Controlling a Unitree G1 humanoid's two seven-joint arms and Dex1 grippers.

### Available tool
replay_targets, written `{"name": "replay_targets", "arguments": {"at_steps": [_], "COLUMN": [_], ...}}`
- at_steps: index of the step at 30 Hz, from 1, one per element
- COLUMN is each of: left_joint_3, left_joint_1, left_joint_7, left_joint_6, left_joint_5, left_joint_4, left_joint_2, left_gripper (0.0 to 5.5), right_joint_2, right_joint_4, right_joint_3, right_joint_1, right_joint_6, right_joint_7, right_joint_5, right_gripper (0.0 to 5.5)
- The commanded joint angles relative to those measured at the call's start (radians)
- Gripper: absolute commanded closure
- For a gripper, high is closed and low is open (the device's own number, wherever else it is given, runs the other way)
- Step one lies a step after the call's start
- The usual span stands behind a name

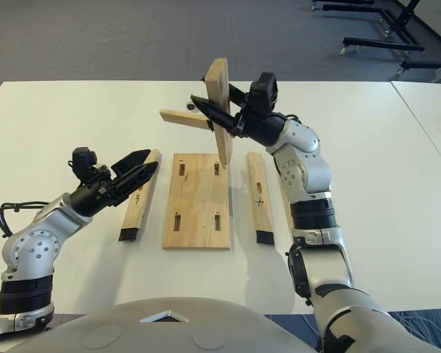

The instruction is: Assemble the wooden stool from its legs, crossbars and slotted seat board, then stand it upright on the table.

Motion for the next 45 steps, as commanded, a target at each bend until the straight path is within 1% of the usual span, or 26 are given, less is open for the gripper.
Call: {"name": "replay_targets", "arguments": {"at_steps": [1, 6, 11, 18, 25, 29, 32, 36, 45], "left_joint_3": [-0.018, -0.028, -0.040, -0.030, -0.032, -0.031, -0.028, -0.026, -0.027], "left_joint_1": [-0.010, -0.010, -0.028, -0.035, -0.030, -0.019, -0.006, -0.007, -0.015], "left_joint_7": [0.001, 0.007, 0.004, -0.007, 0.004, 0.011, 0.008, -0.002, -0.029], "left_joint_6": [-0.017, -0.018, 0.001, 0.029, 0.035, 0.032, 0.026, 0.023, 0.015], "left_joint_5": [0.037, 0.044, 0.032, 0.003, -0.011, -0.016, -0.016, -0.014, 0.002], "left_joint_4": [-0.020, -0.027, -0.031, -0.045, -0.066, -0.075, -0.078, -0.069, -0.039], "left_joint_2": [0.003, -0.003, 0.008, 0.027, 0.026, 0.021, 0.021, 0.026, 0.030], "left_gripper": [0.10, 0.10, 0.10, 0.10, 0.10, 0.10, 0.10, 0.10, 0.10], "right_joint_2": [0.027, 0.042, 0.061, 0.082, 0.059, 0.041, 0.019, -0.016, -0.073], "right_joint_4": [0.038, 0.116, 0.245, 0.279, 0.314, 0.291, 0.326, 0.358, 0.375], "right_joint_3": [-0.019, -0.051, -0.068, -0.065, -0.073, -0.074, -0.072, -0.052, -0.005], "right_joint_1": [-0.039, -0.067, -0.087, -0.073, -0.038, -0.001, 0.001, -0.011, -0.033], "right_joint_6": [-0.096, -0.156, -0.150, -0.135, -0.081, -0.011, -0.033, -0.036, 0.032], "right_joint_7": [0.065, 0.166, 0.252, 0.313, 0.336, 0.341, 0.365, 0.411, 0.494], "right_joint_5": [0.003, 0.036, 0.058, 0.055, 0.050, 0.066, 0.047, 0.027, 0.014], "right_gripper": [3.44, 3.44, 3.44, 3.44, 3.44, 3.44, 3.44, 3.44, 3.44]}}
